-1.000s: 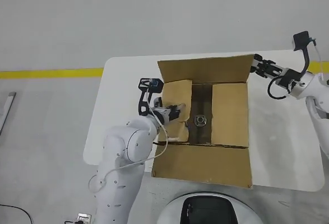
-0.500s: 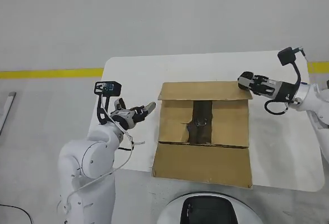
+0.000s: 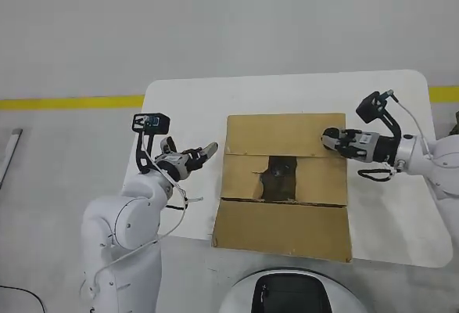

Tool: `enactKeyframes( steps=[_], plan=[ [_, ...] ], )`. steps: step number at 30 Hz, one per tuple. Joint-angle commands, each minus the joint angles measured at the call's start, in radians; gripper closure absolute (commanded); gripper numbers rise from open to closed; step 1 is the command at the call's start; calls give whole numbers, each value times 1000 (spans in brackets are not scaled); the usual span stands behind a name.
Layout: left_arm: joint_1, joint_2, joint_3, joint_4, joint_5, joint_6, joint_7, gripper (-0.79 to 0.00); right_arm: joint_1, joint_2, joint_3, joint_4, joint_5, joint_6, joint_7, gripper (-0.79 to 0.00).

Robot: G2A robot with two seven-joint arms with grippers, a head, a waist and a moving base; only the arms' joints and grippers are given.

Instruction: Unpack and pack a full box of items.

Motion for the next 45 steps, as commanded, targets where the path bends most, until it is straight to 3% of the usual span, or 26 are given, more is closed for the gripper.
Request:
enactKeyframes(
  steps=[1, 6, 9, 13, 18, 24, 26, 30, 36, 45],
  plan=[
    [10, 4, 7, -16, 0, -52, 41, -785, -7, 2, 5, -6, 3, 5, -8, 0],
    [68, 29, -9, -85, 84, -306, 41, -785, -18, 7, 13, -7, 15, 20, -22, 0],
    [143, 50, -50, -133, 157, -492, 23, -785, -20, 9, 10, -3, 19, 29, -27, 0],
    [262, 73, -125, -178, 237, -649, 18, -785, -25, 10, -6, -1, 21, 35, -32, 0],
    [383, 89, -180, -199, 291, -699, 31, -785, -22, 12, -20, 7, 28, 36, -37, 0],
    [479, 101, -156, -217, 315, -736, 94, -785, -19, 15, -30, 14, 34, 36, -43, 0],
    [487, 109, -124, -220, 397, -775, 106, -785, -19, 16, -33, 17, 51, 36, -45, 0],
    [480, 116, -53, -212, 453, -802, 162, -785, -19, 18, -36, 19, 56, 31, -50, 0],
    [441, 118, 12, -206, 439, -767, 189, -785, -21, 22, -39, 16, 59, 30, -59, 0],
    [360, 119, 17, -217, 324, -655, 188, -785, -42, 27, -34, -8, 90, 28, -73, 0]
  ],
)
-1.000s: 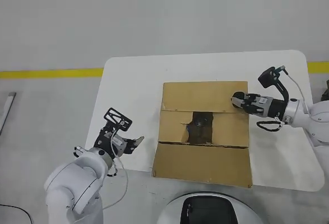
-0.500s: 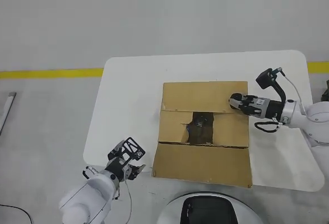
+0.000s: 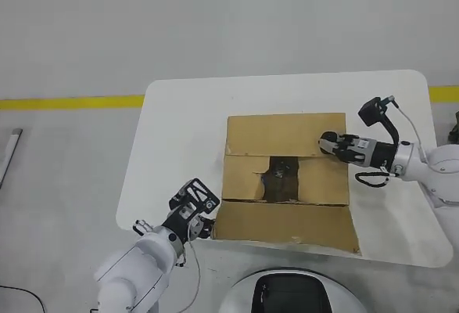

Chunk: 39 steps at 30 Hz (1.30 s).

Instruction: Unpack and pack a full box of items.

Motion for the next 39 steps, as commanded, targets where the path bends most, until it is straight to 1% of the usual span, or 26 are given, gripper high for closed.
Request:
enactKeyframes(
  steps=[1, 7, 10, 13, 16, 19, 21, 27, 34, 36, 38, 39],
  plan=[
    [-24, 1, -1, 5, -18, 15, -1, -785, -6, 1, 6, -13, 6, 1, -9, 0],
    [-110, 2, 6, 38, -52, 85, 23, -785, -36, 10, 77, -90, 0, 5, -80, 0],
    [-165, 1, 30, 76, -46, 129, 42, -785, -66, 15, 131, -150, -47, 10, -133, 0],
    [-219, -1, 66, 120, -25, 174, 56, -785, -111, 17, 163, -204, -54, 18, -183, 0],
    [-255, -5, 93, 160, -28, 229, 66, -785, -147, 17, 163, -258, -112, 39, -217, 0],
    [-280, -7, 115, 204, -13, 268, 68, -785, -182, 14, 118, -318, -189, 46, -240, 0],
    [-292, -8, 127, 231, -4, 294, 74, -785, -201, 7, 68, -314, -122, 21, -280, 0],
    [-301, -9, 146, 279, -1, 331, 82, -785, -208, -1, 9, -314, -187, 72, -329, 0],
    [-288, -8, 166, 296, -7, 342, 91, -785, -210, -1, 5, -317, -195, 83, -336, 0],
    [-287, -7, 169, 298, -12, 339, 93, -785, -219, -2, 6, -330, -228, 82, -357, 0],
    [-286, -6, 169, 304, -19, 341, 95, -785, -225, -4, -2, -323, -211, 60, -385, 0],
    [-285, -6, 168, 307, -21, 341, 96, -785, -221, -4, -2, -320, -239, 68, -390, 0]
  ],
)
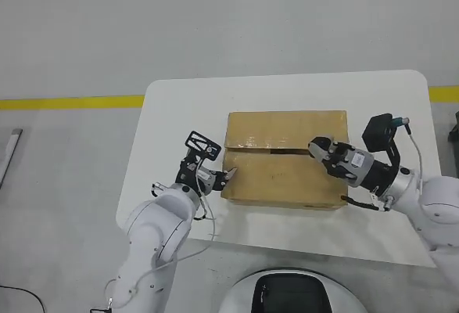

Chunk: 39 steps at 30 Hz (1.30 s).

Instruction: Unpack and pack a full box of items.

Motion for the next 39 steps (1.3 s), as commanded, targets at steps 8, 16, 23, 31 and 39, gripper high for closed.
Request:
enactKeyframes(
  steps=[8, 16, 23, 31, 39],
  plan=[
    [2, 6, -13, 5, -10, -9, 3, -785, 42, -18, -113, 34, -248, 101, -100, 0],
    [-1, 10, -15, 13, -6, -11, 7, -785, 94, -38, -220, 100, -331, 178, -93, 0],
    [-7, 13, -10, 16, 4, -10, 8, -785, 111, -48, -241, 126, -326, 206, -79, 0],
    [-5, 17, -10, 13, 6, -6, 6, -785, 102, -50, -202, 52, -331, 155, -146, 0],
    [2, 20, -11, 4, 2, -3, 2, -785, 149, -57, -210, 105, -439, 215, -115, 0]
  ],
)
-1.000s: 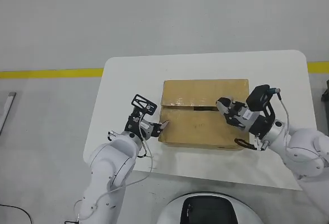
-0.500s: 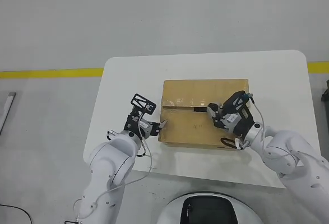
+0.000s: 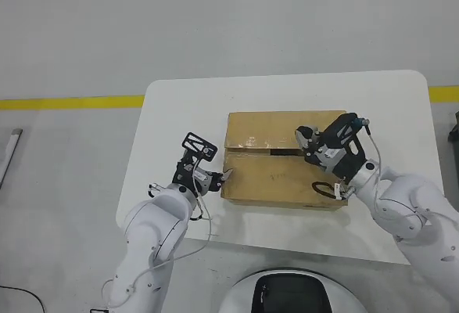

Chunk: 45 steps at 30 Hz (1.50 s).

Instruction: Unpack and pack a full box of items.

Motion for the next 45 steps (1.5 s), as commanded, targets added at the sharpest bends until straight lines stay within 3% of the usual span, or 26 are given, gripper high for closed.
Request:
enactKeyframes(
  steps=[1, 14, 22, 25, 36, 38, 45],
  plan=[
    [0, 1, 1, -1, 0, 1, 1, -785, 17, -4, -19, 26, -5, 7, 16, 0],
    [-24, 6, 1, -22, -3, -5, -36, -785, 36, -20, -66, 69, -16, -2, 50, 0],
    [-10, 19, -68, -97, 72, -10, -84, -785, 28, -26, -66, 84, -21, 1, 38, 0],
    [11, 28, -74, -72, 175, -51, -54, -785, 28, -28, -64, 88, -24, 1, 38, 0],
    [14, 28, -73, -67, 181, -54, -52, -785, 15, -33, -49, 82, -27, -8, 42, 0],
    [28, 35, -65, -48, 280, -93, -48, -785, 12, -33, -45, 83, -25, -12, 42, 0],
    [32, 40, 0, 77, 490, -66, 108, -785, 10, -36, -40, 84, -37, -12, 49, 0]
  ],
)
